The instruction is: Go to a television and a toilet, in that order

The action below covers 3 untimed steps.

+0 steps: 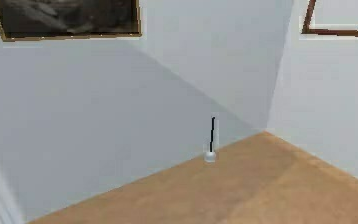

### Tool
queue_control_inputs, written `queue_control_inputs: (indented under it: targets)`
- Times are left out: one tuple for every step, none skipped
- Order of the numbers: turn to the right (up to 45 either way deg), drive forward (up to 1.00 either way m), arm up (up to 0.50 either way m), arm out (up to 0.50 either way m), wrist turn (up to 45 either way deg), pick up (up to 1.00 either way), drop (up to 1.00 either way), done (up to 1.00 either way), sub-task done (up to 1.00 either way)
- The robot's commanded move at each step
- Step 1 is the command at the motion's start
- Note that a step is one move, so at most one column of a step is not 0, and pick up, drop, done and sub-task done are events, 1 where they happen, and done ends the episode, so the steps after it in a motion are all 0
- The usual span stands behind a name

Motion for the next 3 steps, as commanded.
queue_control_inputs:
  targets:
    - [-45.0,0.0,0.0,0.0,0.0,0.0,0.0,0.0,0.0]
    - [-45.0,0.0,0.0,0.0,0.0,0.0,0.0,0.0,0.0]
    - [-30.0,0.0,0.0,0.0,0.0,0.0,0.0,0.0,0.0]
